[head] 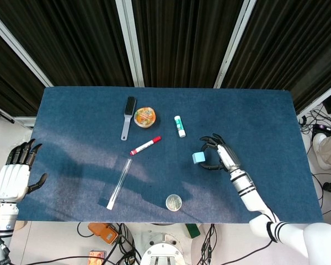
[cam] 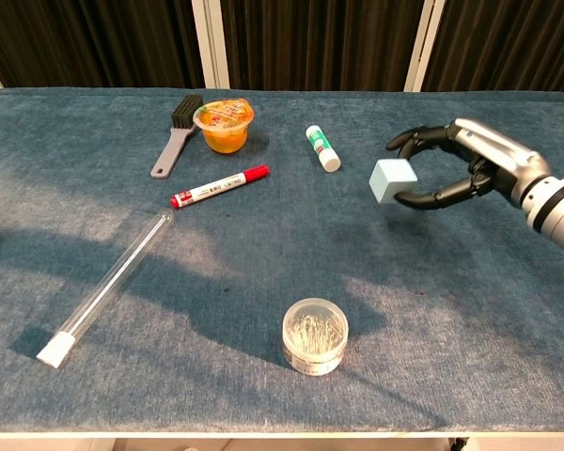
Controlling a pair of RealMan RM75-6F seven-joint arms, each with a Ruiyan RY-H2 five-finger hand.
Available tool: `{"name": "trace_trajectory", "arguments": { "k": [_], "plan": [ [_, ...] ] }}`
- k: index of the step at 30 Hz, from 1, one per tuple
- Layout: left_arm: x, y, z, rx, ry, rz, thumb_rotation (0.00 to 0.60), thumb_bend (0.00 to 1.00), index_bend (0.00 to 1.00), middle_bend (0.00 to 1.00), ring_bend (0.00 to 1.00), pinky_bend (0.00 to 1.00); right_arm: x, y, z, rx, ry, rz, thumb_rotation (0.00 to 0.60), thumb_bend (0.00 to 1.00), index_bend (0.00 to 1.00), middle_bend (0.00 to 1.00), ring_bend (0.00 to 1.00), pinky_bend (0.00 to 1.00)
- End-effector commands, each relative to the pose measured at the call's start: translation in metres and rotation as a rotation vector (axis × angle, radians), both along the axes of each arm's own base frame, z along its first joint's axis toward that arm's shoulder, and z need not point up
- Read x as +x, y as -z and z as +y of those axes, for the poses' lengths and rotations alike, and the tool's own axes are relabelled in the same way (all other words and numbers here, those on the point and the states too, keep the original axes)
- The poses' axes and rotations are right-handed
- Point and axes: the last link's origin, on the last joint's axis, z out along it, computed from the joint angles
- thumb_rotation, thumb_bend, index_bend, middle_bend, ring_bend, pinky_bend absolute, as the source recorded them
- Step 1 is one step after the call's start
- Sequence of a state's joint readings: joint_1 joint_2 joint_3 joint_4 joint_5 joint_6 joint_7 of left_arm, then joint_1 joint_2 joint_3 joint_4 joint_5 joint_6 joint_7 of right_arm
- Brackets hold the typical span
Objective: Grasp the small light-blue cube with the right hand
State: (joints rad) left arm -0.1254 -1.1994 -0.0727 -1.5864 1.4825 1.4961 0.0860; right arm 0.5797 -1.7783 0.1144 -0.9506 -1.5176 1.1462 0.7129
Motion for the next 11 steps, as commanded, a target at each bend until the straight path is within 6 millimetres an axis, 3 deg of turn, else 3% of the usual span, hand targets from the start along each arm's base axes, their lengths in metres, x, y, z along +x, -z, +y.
{"name": "trace_trajectory", "arguments": {
  "k": [1,11],
  "plan": [
    [0.000,0.000,0.000,0.001,-0.001,-0.001,0.600,0.26,0.10,0.00,0.00,0.09,0.004,-0.023,0.004,-0.092,-0.036,-0.013,0.600,0.54,0.85,0.29,0.26,0.09],
    [0.000,0.000,0.000,0.001,-0.001,0.000,0.600,0.26,0.10,0.00,0.00,0.09,0.012,-0.094,0.026,-0.331,-0.085,-0.095,0.600,0.54,0.85,0.29,0.26,0.11]
  ]
}}
